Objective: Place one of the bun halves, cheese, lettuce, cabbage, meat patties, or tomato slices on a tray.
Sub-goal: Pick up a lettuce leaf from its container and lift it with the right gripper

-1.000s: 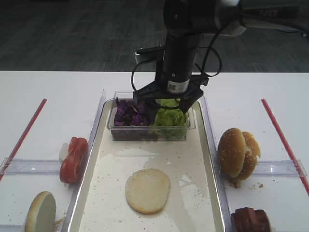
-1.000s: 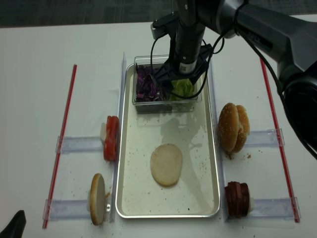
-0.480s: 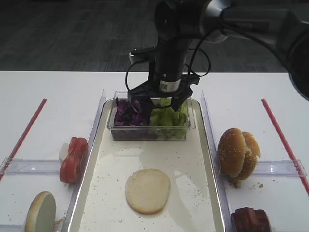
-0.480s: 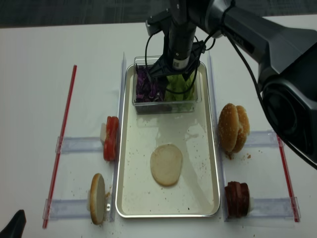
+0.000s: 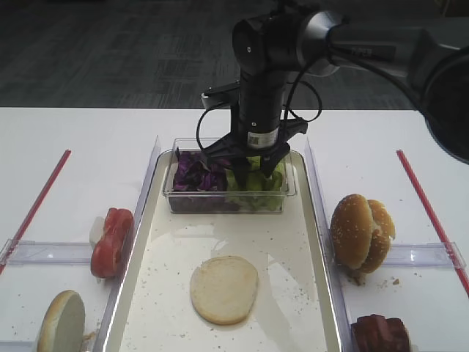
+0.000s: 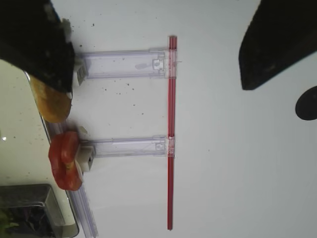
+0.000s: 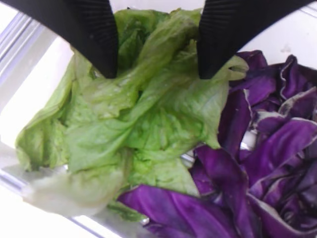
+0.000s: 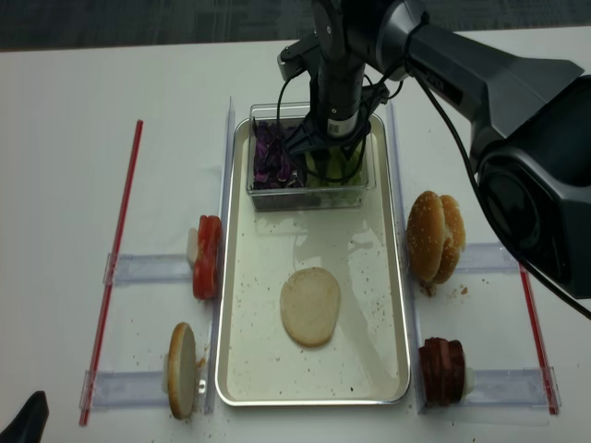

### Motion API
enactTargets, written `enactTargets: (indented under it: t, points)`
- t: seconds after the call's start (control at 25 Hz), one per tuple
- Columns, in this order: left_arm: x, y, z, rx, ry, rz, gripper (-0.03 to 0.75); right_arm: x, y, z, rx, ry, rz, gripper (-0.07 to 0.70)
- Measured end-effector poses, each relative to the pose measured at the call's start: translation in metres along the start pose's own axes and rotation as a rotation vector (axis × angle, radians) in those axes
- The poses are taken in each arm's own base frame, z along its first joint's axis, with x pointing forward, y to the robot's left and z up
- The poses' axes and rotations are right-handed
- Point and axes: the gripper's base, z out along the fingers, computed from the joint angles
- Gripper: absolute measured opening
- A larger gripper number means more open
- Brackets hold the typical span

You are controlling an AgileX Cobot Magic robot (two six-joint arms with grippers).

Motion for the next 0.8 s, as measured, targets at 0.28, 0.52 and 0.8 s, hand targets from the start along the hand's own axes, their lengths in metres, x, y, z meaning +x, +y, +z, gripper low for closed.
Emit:
enactTargets:
  t: [0.28,0.52,0.8]
  points:
    - [0.000,0.000,0.000,0.000,0.000,0.000,0.618,-0.001,0.000,0.000,0.000,-0.016,0.001,0.111]
    - [0.000,0.000,0.000,0.000,0.000,0.000,0.618,-0.002,0.000,0.000,-0.001,-0.021,0.002,0.050]
    - [0.000,0.000,0.000,0.000,0.000,0.001,0.618,0.000,0.001,-0.017,-0.002,-0.028,0.001,0.048]
